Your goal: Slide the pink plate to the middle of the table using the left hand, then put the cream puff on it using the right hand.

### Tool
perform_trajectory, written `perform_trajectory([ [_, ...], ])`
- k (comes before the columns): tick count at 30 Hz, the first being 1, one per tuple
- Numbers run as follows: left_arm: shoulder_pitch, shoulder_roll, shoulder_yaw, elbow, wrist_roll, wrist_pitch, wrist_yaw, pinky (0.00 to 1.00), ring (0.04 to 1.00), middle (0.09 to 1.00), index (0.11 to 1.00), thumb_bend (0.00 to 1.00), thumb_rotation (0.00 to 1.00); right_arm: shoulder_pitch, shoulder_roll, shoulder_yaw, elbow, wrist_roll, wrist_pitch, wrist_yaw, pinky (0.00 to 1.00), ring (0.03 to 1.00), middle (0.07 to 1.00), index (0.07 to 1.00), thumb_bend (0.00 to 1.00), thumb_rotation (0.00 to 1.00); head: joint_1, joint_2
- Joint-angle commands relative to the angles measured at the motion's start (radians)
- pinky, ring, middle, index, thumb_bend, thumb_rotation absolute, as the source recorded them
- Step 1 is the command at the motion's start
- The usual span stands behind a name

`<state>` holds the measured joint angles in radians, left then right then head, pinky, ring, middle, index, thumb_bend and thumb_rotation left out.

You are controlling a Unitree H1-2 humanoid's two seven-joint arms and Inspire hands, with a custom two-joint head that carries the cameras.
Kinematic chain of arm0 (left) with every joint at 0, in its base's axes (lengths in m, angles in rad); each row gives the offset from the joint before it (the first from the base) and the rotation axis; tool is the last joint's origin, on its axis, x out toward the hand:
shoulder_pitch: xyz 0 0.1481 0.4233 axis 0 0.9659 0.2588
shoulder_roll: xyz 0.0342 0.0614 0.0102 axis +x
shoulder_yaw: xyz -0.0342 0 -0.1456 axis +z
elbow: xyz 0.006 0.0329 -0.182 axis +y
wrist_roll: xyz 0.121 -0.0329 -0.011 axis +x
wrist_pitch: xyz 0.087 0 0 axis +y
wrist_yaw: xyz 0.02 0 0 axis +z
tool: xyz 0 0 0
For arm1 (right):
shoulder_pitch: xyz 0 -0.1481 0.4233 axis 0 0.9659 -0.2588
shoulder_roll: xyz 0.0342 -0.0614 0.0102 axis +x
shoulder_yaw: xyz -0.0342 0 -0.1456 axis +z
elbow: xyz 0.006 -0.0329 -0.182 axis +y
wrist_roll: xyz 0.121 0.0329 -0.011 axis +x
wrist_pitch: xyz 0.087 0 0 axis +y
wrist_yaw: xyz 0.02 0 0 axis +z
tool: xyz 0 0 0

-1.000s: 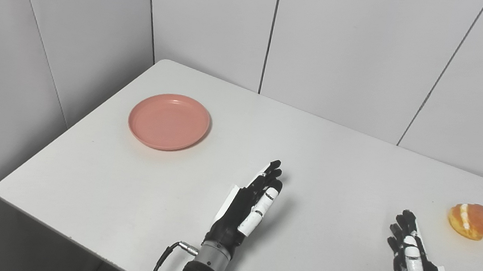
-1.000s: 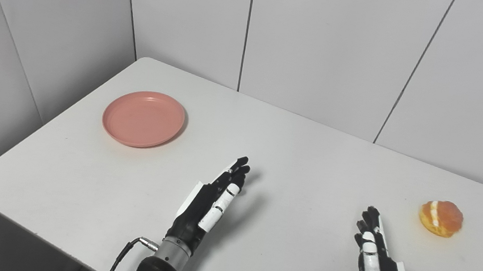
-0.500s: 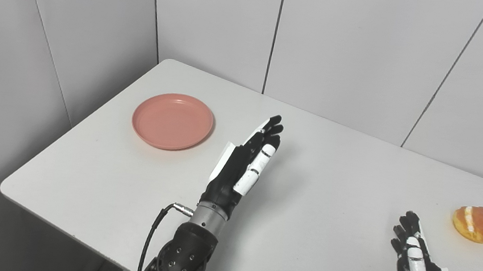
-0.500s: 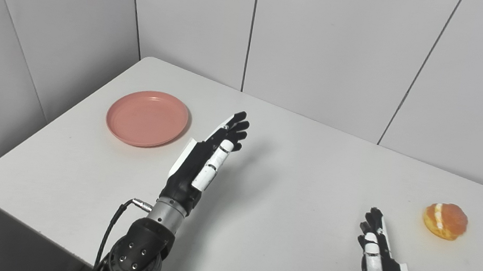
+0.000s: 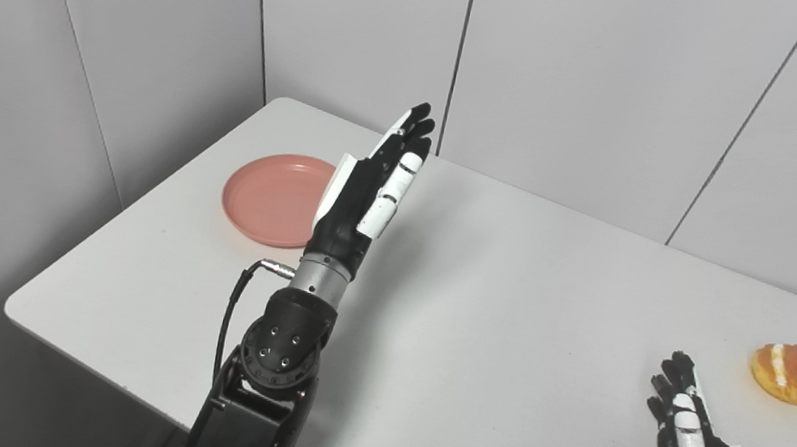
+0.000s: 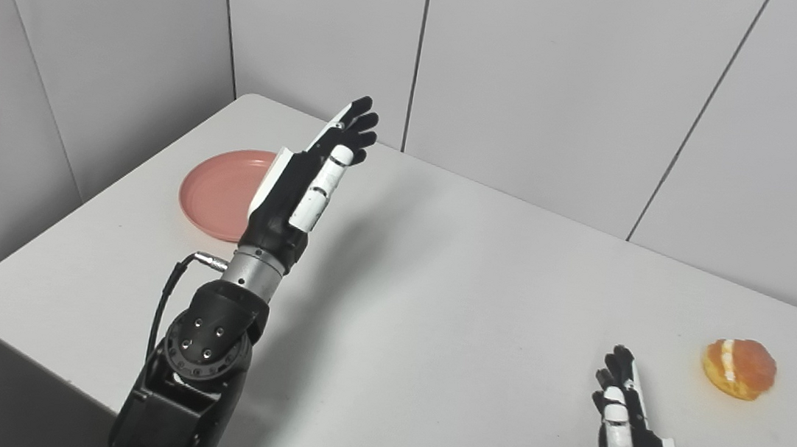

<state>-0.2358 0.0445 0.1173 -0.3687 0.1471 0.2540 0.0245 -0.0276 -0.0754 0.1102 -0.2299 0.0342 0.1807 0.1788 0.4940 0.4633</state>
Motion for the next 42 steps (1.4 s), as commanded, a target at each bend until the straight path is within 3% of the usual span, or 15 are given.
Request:
perform_trajectory([
  [1,-0.059,0.023,0.018,-0.01,-0.014,-0.042,0.023,0.92,0.918,0.935,0.919,0.47,1.0,-0.02,0.005,0.0,-0.037,0.003,-0.016,-0.003,1.0,1.0,1.0,1.0,0.0,1.0,0.0,0.001],
  [23,-0.156,0.174,0.163,0.118,-0.008,-0.065,0.117,0.86,0.893,0.902,0.888,0.41,1.0,-0.019,0.009,0.0,-0.031,0.006,-0.018,-0.005,1.0,1.0,1.0,1.0,0.0,1.0,-0.004,-0.008],
  [33,-0.209,0.228,0.231,0.221,-0.082,-0.091,0.129,0.89,0.899,0.906,0.893,0.42,1.0,-0.018,0.011,-0.001,-0.04,0.004,-0.001,-0.008,1.0,1.0,1.0,1.0,0.0,1.0,0.0,-0.011],
  [42,-0.208,0.272,0.287,0.303,-0.146,-0.112,0.12,0.88,0.88,0.889,0.881,0.42,1.0,-0.018,0.008,-0.003,-0.047,0.017,0.011,-0.002,1.0,1.0,1.0,1.0,0.0,1.0,0.002,-0.009],
])
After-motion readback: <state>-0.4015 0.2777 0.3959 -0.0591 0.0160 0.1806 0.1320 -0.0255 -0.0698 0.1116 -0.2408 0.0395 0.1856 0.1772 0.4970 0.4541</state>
